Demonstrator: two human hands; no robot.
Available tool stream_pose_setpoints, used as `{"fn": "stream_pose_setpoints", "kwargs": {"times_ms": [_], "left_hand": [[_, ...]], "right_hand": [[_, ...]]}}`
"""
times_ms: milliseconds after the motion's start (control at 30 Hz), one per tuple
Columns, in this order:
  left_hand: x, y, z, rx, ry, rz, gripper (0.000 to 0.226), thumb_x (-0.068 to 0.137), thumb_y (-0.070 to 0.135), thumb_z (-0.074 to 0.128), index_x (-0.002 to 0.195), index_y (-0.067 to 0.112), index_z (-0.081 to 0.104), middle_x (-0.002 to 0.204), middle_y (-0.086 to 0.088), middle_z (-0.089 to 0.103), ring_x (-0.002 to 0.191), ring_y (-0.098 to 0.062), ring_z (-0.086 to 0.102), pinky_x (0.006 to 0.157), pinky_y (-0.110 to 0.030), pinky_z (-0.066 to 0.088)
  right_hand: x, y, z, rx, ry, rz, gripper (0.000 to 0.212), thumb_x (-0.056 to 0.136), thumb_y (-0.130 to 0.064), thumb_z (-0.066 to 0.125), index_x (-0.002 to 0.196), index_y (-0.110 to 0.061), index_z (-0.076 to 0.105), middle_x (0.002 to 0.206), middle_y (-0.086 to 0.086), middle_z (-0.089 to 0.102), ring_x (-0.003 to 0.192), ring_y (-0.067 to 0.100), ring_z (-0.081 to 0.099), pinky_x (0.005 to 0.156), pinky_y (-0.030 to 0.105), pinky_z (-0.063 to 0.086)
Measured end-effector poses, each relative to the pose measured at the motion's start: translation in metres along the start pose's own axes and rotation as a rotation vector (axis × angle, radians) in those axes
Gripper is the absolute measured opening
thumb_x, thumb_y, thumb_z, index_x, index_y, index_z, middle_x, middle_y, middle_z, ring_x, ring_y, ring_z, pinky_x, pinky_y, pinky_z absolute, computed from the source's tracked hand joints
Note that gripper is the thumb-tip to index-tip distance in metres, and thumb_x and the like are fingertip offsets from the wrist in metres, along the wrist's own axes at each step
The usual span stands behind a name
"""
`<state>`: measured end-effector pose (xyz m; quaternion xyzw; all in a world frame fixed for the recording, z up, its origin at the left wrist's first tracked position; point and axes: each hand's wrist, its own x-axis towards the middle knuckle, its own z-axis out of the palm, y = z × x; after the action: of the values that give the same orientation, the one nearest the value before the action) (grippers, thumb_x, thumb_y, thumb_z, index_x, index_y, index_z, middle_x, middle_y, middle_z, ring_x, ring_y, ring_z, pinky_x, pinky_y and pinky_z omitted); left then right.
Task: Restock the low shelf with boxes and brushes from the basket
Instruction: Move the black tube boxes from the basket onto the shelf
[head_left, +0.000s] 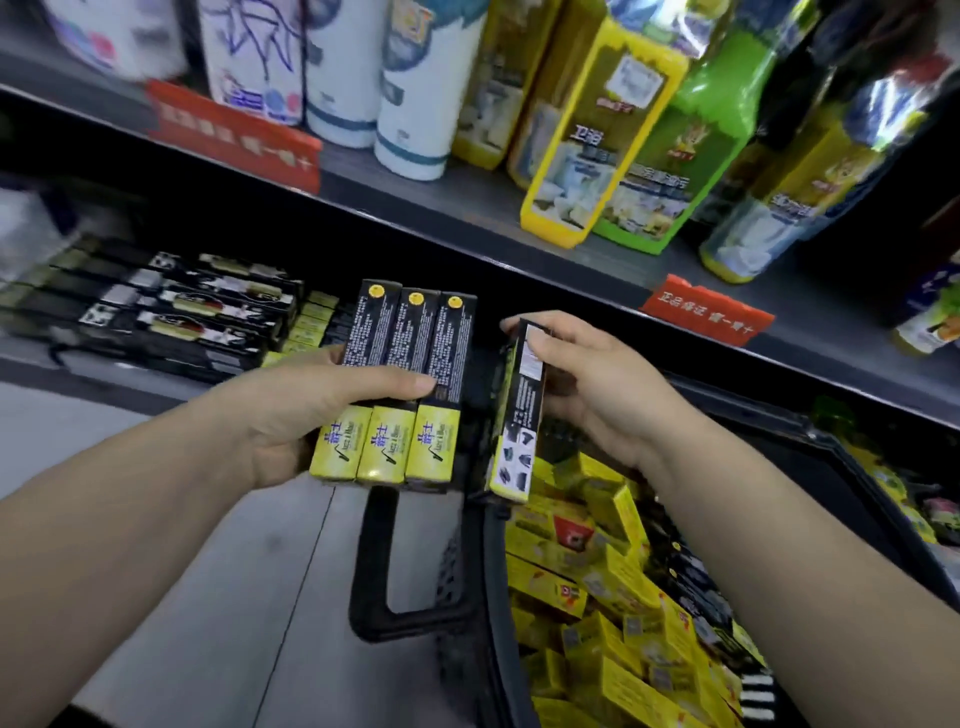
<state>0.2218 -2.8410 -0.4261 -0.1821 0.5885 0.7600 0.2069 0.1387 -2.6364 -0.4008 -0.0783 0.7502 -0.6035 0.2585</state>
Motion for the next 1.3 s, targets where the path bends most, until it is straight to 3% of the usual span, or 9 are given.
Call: {"fn": "stream_pose_setpoints", "kwargs": {"times_ms": [100,233,400,533,667,800,967,1200,1300], "left_hand": [[-0.003,0.002,-0.036,-0.052,0.058,0.022,0.042,0.048,0.019,0.077,0.088,0.01,0.066,0.073,-0.014,0.073,0.057,-0.025,0.07,0.043,-0.033,0.053],[0.001,-0.002,-0.08,-0.106,0.189,0.067,0.048,0.047,0.018,0.078,0.092,0.013,0.062,0.076,-0.011,0.074,0.06,-0.024,0.071,0.045,-0.033,0.054],[0.017,-0.025,-0.12,-0.154,0.285,0.062,0.04,0.061,0.014,0.081,0.096,0.018,0.062,0.082,-0.006,0.075,0.069,-0.022,0.072,0.058,-0.031,0.056],[0.03,-0.037,-0.142,-0.19,0.35,0.083,0.037,0.066,0.013,0.081,0.096,0.021,0.063,0.082,0.0,0.075,0.071,-0.017,0.072,0.062,-0.029,0.054],[0.042,-0.042,-0.159,-0.287,0.436,0.063,0.046,0.066,0.016,0.082,0.106,0.017,0.059,0.088,-0.005,0.075,0.078,-0.023,0.071,0.069,-0.036,0.056],[0.051,-0.043,-0.169,-0.322,0.517,0.075,0.046,0.066,0.016,0.082,0.106,0.018,0.059,0.092,-0.006,0.073,0.082,-0.025,0.07,0.079,-0.044,0.056],[0.061,-0.047,-0.173,-0.338,0.544,0.069,0.044,0.065,0.017,0.083,0.102,0.02,0.059,0.087,-0.004,0.074,0.079,-0.024,0.071,0.079,-0.044,0.056],[0.07,-0.048,-0.179,-0.27,0.585,0.067,0.046,0.062,0.022,0.084,0.1,0.022,0.059,0.085,-0.001,0.074,0.075,-0.021,0.071,0.071,-0.037,0.056],[0.072,-0.048,-0.187,-0.283,0.624,0.101,0.041,0.062,0.02,0.084,0.094,0.025,0.059,0.088,-0.001,0.073,0.076,-0.021,0.071,0.074,-0.04,0.056]], "right_hand": [[0.028,-0.006,0.028,0.063,-0.062,-0.008,0.027,0.1,-0.016,0.041,0.097,-0.026,0.066,0.078,-0.002,0.058,0.067,0.01,0.059,0.063,0.029,0.054],[0.065,-0.009,0.066,0.112,-0.099,0.046,0.036,0.1,-0.018,0.033,0.087,-0.028,0.064,0.072,0.0,0.052,0.056,0.011,0.054,0.056,0.025,0.048],[0.107,-0.003,0.11,0.017,-0.129,0.162,0.007,0.091,-0.021,0.053,0.09,-0.025,0.058,0.077,0.001,0.061,0.067,0.016,0.059,0.068,0.031,0.049],[0.134,0.004,0.134,0.062,-0.195,0.243,0.012,0.092,-0.011,0.053,0.104,-0.011,0.059,0.088,0.012,0.073,0.074,0.02,0.069,0.065,0.031,0.058],[0.154,0.012,0.138,-0.105,-0.277,0.248,0.015,0.093,-0.025,0.054,0.096,-0.016,0.065,0.09,0.003,0.072,0.087,0.015,0.062,0.084,0.032,0.049],[0.167,0.013,0.13,-0.187,-0.316,0.127,0.018,0.089,-0.006,0.059,0.097,-0.022,0.065,0.088,-0.003,0.065,0.077,0.008,0.061,0.064,0.02,0.051],[0.177,0.021,0.109,-0.28,-0.276,0.071,0.038,0.077,0.023,0.057,0.088,-0.013,0.053,0.093,0.002,0.068,0.079,0.014,0.067,0.064,0.022,0.057],[0.191,0.041,0.089,-0.336,-0.185,0.019,0.045,0.071,0.029,0.055,0.08,-0.014,0.048,0.099,-0.002,0.07,0.088,0.014,0.066,0.077,0.03,0.058],[0.195,0.053,0.087,-0.289,-0.125,0.054,0.043,0.072,0.025,0.059,0.08,-0.015,0.045,0.104,0.002,0.064,0.088,0.018,0.065,0.071,0.029,0.059]]}}
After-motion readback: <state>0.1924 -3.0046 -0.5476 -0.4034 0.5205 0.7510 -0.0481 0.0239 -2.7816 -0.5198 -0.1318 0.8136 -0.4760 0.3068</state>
